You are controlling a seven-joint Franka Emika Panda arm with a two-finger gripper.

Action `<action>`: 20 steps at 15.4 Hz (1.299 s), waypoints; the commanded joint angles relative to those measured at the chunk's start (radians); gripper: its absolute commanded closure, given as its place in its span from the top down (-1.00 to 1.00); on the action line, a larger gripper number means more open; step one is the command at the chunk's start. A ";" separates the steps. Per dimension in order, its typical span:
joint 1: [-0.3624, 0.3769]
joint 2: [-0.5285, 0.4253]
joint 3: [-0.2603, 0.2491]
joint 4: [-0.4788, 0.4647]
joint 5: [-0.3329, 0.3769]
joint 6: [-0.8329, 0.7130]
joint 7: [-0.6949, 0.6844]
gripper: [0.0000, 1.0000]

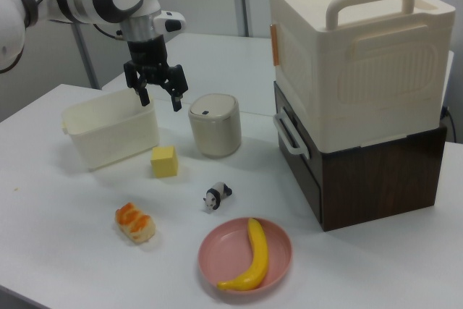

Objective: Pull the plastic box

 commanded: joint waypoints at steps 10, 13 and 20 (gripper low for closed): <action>0.000 -0.034 -0.014 -0.023 0.007 0.001 0.015 1.00; 0.000 -0.044 -0.019 -0.023 0.009 0.002 0.015 1.00; -0.011 -0.052 -0.020 -0.021 0.009 0.002 0.014 1.00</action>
